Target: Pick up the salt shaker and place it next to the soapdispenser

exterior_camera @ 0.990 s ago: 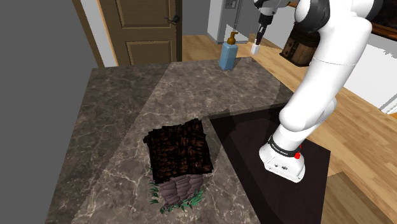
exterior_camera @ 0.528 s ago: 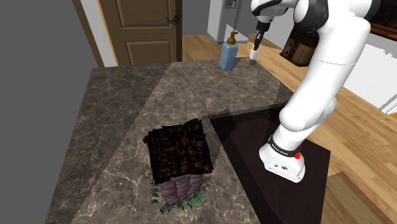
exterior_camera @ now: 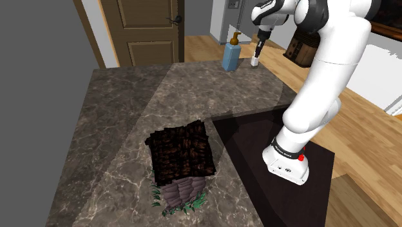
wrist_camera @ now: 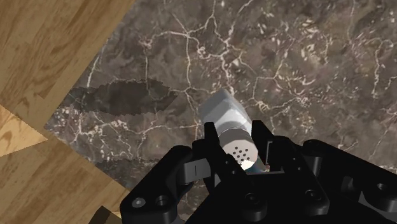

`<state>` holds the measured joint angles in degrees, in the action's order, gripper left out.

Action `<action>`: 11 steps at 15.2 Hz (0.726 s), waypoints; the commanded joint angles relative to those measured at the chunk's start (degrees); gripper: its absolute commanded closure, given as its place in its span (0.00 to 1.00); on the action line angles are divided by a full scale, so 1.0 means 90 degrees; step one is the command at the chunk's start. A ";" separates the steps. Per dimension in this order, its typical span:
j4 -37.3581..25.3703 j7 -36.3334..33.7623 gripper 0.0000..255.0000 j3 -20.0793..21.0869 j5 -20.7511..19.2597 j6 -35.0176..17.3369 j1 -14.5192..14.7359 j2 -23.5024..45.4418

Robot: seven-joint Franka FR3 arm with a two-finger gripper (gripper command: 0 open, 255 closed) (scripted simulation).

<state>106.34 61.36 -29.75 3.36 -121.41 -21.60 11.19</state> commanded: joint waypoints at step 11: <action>0.0407 0.0104 1.00 0.0055 0.0191 -0.0668 -0.0049 0.0296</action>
<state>109.94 62.28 -29.26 5.07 -127.34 -22.04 13.85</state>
